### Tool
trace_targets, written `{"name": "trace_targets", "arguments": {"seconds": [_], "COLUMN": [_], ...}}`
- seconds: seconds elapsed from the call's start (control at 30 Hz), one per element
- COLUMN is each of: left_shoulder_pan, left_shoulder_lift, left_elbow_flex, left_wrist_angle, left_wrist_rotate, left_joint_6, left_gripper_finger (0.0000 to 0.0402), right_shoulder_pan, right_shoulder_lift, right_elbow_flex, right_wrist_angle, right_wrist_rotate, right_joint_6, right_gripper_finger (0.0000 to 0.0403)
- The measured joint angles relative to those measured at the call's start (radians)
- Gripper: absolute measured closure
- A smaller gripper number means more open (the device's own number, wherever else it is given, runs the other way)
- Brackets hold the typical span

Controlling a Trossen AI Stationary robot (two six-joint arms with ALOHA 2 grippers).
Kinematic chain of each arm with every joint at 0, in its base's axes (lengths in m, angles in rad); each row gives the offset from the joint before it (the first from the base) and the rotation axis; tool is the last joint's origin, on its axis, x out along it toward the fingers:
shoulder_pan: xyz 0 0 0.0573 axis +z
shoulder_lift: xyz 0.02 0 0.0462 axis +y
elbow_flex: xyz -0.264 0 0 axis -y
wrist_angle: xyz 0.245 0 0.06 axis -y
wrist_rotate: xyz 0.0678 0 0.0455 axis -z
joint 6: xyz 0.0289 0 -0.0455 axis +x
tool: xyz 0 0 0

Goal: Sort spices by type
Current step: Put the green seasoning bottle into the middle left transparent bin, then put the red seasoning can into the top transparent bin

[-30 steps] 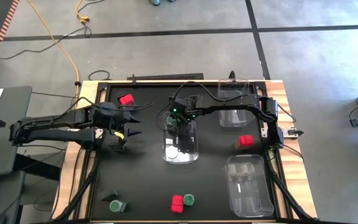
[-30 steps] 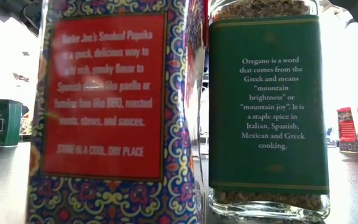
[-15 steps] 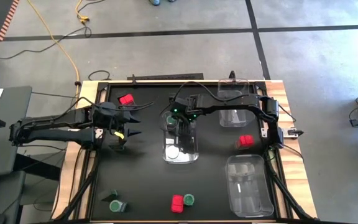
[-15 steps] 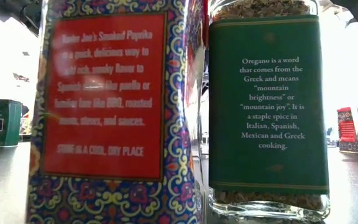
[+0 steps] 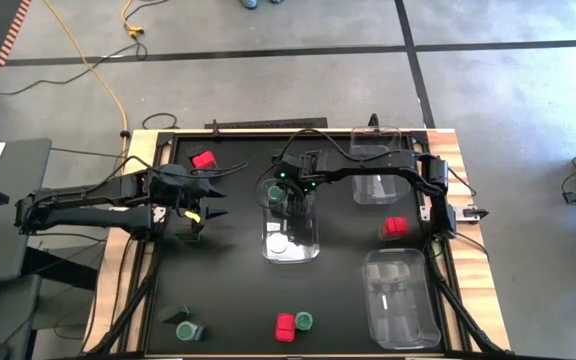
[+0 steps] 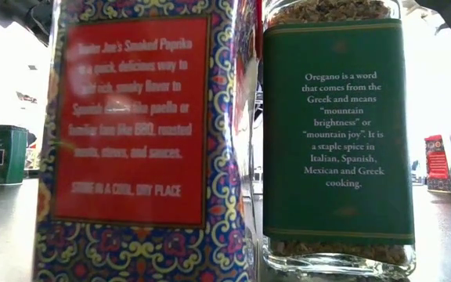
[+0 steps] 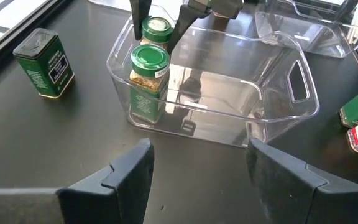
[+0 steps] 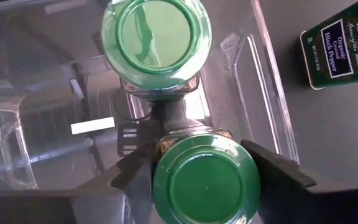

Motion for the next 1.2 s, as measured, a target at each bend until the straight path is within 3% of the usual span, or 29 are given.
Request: {"name": "trace_targets", "arguments": {"seconds": [0.43,0.8,1.2], "left_shoulder_pan": [0.000,0.000,0.000], "left_shoulder_lift": [0.000,0.000,0.000], "left_elbow_flex": [0.000,0.000,0.000], "left_wrist_angle": [0.000,-0.001,-0.001], "left_wrist_rotate": [0.000,0.000,0.000], "left_joint_6": [0.002,0.024,0.028], "left_gripper_finger": [0.0159,0.0159,0.0159], "right_shoulder_pan": [0.002,-0.005,0.038], "right_shoulder_lift": [0.000,-0.009,-0.164], "right_elbow_flex": [0.055,0.301,0.299], "right_wrist_angle": [-0.023,-0.378,-0.470], "right_wrist_rotate": [0.000,0.000,0.010], "right_joint_6": [0.000,0.091,0.197], "right_gripper_finger": [0.0111,0.0111,0.0110]}}
